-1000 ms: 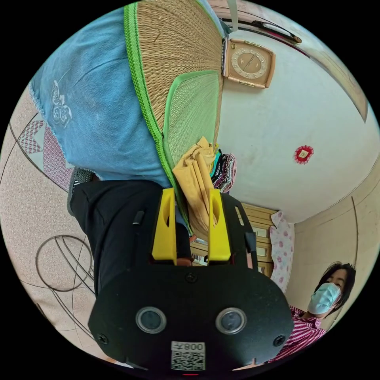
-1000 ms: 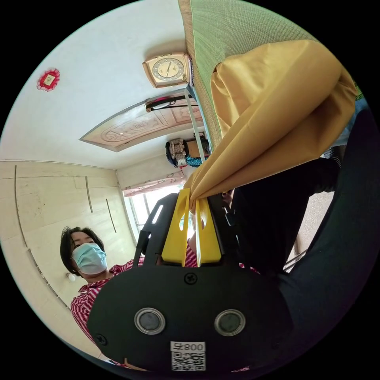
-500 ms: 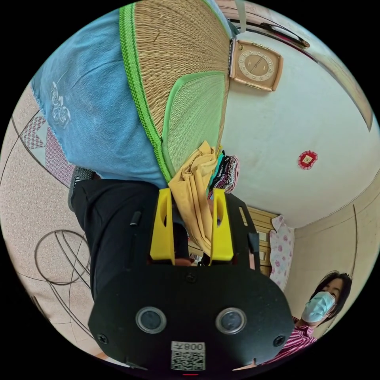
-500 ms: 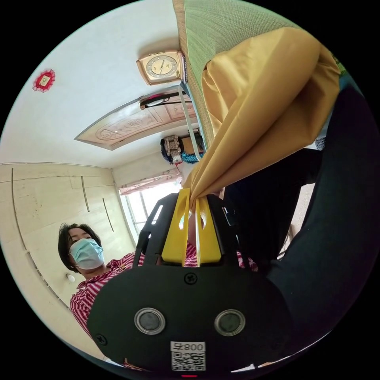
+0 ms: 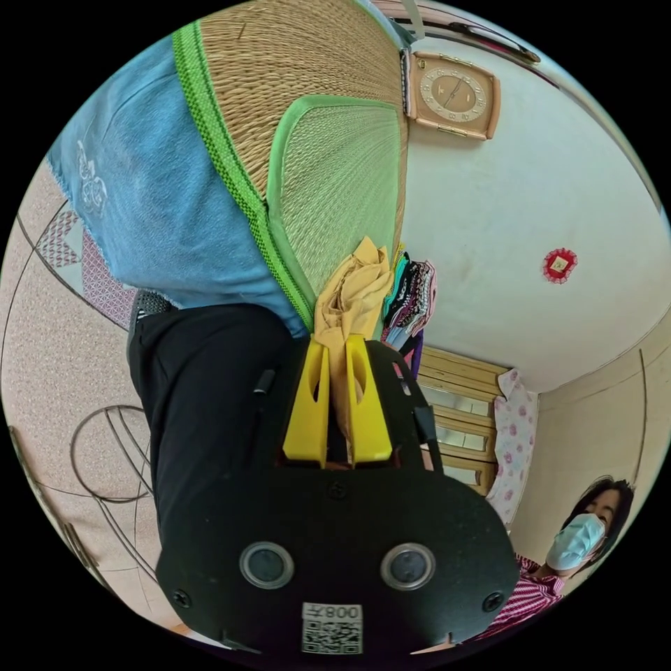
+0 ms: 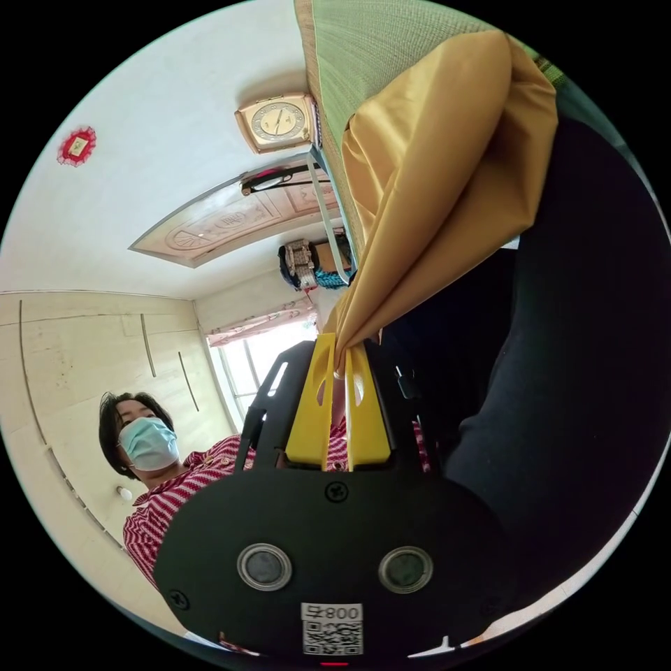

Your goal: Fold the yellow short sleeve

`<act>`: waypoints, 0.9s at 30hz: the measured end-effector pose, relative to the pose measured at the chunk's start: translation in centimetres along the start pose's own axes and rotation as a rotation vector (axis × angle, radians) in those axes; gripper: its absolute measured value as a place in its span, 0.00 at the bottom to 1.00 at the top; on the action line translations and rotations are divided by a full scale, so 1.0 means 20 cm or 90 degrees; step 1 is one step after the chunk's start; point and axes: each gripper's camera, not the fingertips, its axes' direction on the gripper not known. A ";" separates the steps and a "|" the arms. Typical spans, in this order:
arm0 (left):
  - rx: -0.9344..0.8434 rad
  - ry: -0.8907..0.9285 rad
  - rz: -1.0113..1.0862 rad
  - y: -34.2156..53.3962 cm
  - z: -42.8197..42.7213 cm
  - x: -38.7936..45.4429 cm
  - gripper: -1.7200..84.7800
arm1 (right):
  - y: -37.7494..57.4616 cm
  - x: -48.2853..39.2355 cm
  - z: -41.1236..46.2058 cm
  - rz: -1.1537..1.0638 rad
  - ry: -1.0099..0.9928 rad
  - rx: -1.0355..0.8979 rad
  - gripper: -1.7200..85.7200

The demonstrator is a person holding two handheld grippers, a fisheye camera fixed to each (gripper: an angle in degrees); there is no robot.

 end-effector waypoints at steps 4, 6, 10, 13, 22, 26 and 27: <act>0.000 0.003 0.020 0.05 0.02 0.05 0.07 | 0.04 -0.03 0.08 -0.004 -0.007 0.004 0.03; 0.001 0.013 0.030 0.07 0.02 0.08 0.06 | 0.07 -0.06 0.11 -0.009 -0.011 0.004 0.03; 0.005 0.062 0.053 0.16 0.01 0.16 0.06 | 0.15 -0.15 0.17 -0.028 -0.023 0.006 0.03; 0.010 0.106 0.083 0.23 -0.01 0.27 0.06 | 0.21 -0.26 0.20 -0.056 -0.036 0.007 0.03; 0.026 0.196 0.215 0.43 0.00 0.71 0.05 | 0.42 -0.79 0.32 -0.189 -0.066 0.003 0.03; 0.019 0.199 0.275 0.50 0.06 0.83 0.05 | 0.51 -0.98 0.36 -0.242 -0.084 0.003 0.03; 0.014 0.200 0.267 0.50 0.07 0.82 0.05 | 0.54 -1.02 0.37 -0.250 -0.082 0.003 0.03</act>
